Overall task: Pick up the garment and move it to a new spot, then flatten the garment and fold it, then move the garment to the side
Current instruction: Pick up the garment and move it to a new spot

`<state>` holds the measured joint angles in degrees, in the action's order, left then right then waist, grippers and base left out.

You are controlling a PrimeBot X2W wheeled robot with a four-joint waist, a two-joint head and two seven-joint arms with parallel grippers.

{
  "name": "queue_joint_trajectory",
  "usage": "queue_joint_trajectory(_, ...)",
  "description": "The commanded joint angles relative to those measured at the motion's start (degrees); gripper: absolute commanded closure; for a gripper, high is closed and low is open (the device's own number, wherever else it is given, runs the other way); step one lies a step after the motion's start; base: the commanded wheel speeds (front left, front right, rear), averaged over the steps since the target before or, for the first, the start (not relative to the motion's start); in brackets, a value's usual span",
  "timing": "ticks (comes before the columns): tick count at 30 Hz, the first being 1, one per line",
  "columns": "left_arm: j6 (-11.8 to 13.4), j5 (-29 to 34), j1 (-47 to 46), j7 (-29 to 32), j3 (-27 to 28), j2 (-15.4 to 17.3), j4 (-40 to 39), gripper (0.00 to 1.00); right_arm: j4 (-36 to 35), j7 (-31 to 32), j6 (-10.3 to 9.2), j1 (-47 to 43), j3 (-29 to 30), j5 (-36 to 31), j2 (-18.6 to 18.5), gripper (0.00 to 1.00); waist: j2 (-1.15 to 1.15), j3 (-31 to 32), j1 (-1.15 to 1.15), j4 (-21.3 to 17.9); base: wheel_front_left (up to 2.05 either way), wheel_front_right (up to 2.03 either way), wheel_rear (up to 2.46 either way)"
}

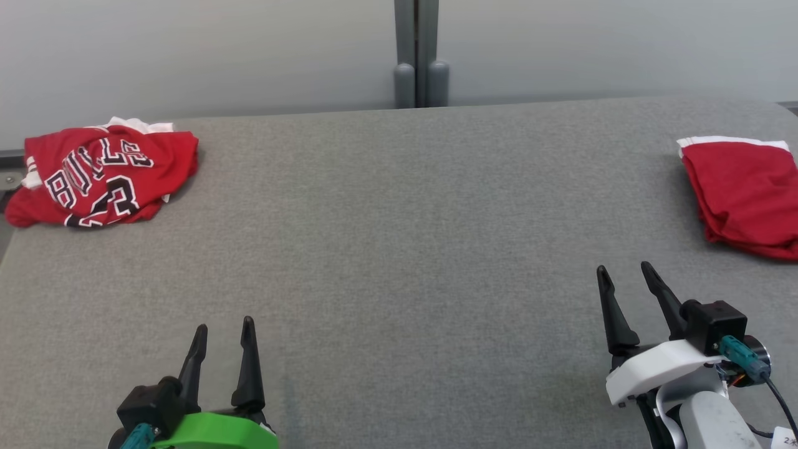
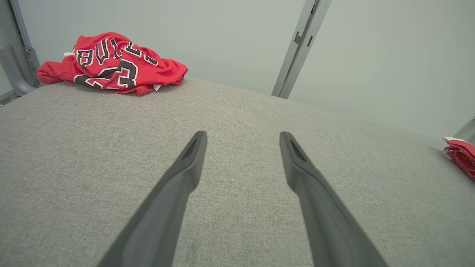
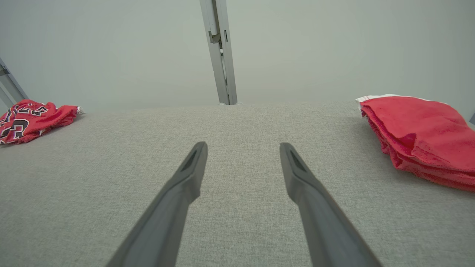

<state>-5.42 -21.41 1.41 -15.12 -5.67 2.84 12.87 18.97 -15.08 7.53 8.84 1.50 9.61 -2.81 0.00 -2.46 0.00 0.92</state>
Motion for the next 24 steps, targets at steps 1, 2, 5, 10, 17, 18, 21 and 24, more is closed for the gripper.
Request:
queue_joint_trajectory(1,0.33,-0.38,-0.93,-0.03,-0.06,0.13,-0.06,0.00,0.04,-0.12,-0.09,-0.62,0.06,-0.05,-0.19,0.00,0.00,0.09,0.00,2.50,0.00,0.00,0.00)
queue_joint_trajectory(2,0.34,-0.27,-1.08,-0.03,-0.25,0.14,-0.03,0.00,0.06,-0.12,-0.09,-0.63,0.16,-0.20,-0.18,0.00,0.00,0.10,0.00,3.74,0.00,0.00,0.00)
queue_joint_trajectory(5,0.46,-0.13,-1.07,-0.03,-0.11,0.15,-0.20,0.00,0.08,-0.12,-0.09,-0.55,-0.33,-0.21,-0.18,0.00,0.00,0.22,0.00,7.20,0.00,0.00,0.00)
queue_joint_trajectory(10,0.54,0.16,-0.74,-0.03,0.38,0.15,-0.48,0.00,0.48,-0.12,-0.09,-0.53,-1.24,0.40,-0.19,0.00,0.00,0.46,0.00,13.68,0.00,0.00,0.00)
queue_joint_trajectory(17,0.59,0.17,0.27,-0.03,1.20,0.14,-1.13,0.00,1.14,-0.12,-0.09,-0.37,-2.77,0.50,-0.20,0.00,0.00,0.60,0.00,19.64,0.00,0.00,0.00)
queue_joint_trajectory(18,0.62,0.10,0.44,-0.03,1.16,0.13,-1.19,0.00,1.14,-0.12,-0.09,-0.46,-2.76,0.47,-0.21,0.00,0.00,0.64,0.00,20.23,0.00,0.00,0.00)
queue_joint_trajectory(21,0.45,0.04,0.47,-0.03,1.16,0.13,-1.18,0.00,1.07,-0.12,-0.09,-0.66,-2.62,0.31,-0.21,0.00,0.00,0.67,0.00,21.37,0.00,0.00,0.00)
queue_joint_trajectory(24,0.67,-0.13,0.51,-0.03,1.03,0.13,-1.42,0.00,0.98,-0.12,-0.09,-0.82,-2.41,-0.05,-0.21,0.00,0.00,0.57,0.00,22.04,0.00,0.00,0.00)
